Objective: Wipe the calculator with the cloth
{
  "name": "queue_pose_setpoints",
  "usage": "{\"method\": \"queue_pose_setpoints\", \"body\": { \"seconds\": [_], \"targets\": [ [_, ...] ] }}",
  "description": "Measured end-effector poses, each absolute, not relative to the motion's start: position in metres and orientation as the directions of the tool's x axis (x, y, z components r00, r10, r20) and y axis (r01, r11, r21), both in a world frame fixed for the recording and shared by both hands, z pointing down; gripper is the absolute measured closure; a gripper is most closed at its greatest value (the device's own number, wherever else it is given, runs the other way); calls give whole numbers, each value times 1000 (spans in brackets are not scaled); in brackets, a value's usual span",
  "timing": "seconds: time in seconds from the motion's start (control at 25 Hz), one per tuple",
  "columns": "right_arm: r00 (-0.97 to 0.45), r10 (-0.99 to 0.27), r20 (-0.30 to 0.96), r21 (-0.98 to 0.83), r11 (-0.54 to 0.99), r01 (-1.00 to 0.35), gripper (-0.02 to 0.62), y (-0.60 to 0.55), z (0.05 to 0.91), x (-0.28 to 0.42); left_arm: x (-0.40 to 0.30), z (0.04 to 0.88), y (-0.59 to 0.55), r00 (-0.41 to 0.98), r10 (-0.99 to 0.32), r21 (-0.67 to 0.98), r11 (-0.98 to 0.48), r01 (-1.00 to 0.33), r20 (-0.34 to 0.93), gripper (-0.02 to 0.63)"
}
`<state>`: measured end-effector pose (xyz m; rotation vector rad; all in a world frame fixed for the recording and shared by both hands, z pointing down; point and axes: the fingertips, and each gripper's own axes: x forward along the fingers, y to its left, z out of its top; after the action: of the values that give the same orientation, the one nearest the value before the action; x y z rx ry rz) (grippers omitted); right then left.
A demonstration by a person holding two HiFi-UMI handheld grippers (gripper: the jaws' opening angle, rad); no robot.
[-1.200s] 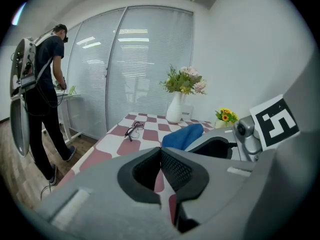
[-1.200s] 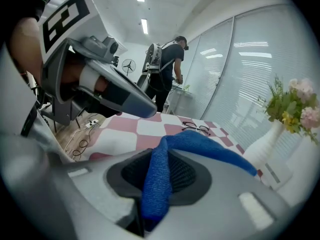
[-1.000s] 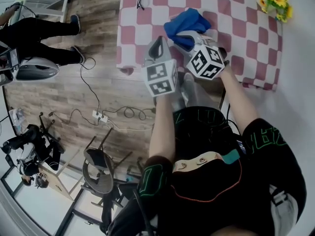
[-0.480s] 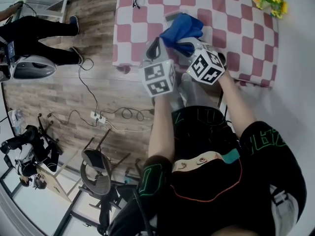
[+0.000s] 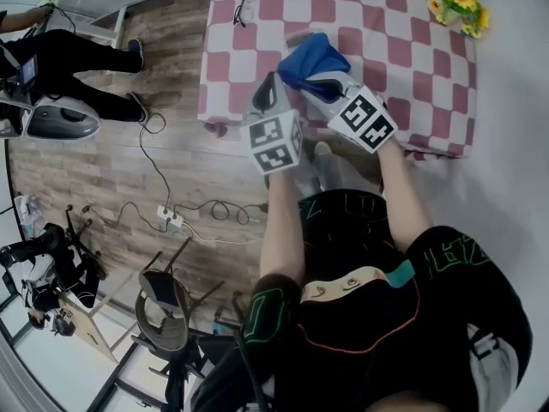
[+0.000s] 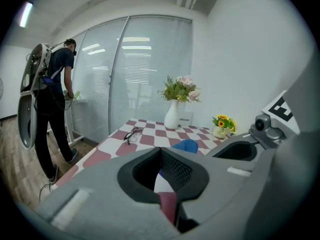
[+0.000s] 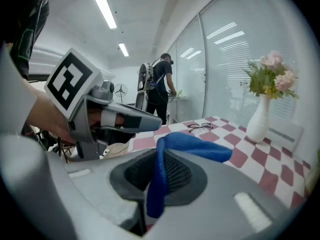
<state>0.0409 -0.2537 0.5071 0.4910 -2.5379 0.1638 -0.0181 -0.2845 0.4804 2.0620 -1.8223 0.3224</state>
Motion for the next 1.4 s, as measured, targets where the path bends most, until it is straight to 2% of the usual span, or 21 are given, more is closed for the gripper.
{"method": "queue_pose_setpoints", "body": {
  "seconds": [0.48,0.68,1.0,1.4],
  "targets": [
    [-824,-528,208,-103,826,-555,553,-314,398,75,-30,404,-312,112,-963,96,-91,-991,244,597],
    [-777,-624,84,-118,768,-630,553,-342,354,91,-37,353,-327,95,-988,-8,-96,-995,126,597],
    [-681,-731,-25,-98,680,-726,554,-367,300,120,-39,301,-341,113,-993,-63,-115,-991,34,597],
    [-615,-787,-58,-55,617,-785,554,-377,274,136,-32,281,-349,141,-990,-53,-140,-989,-13,597]
  ]
}}
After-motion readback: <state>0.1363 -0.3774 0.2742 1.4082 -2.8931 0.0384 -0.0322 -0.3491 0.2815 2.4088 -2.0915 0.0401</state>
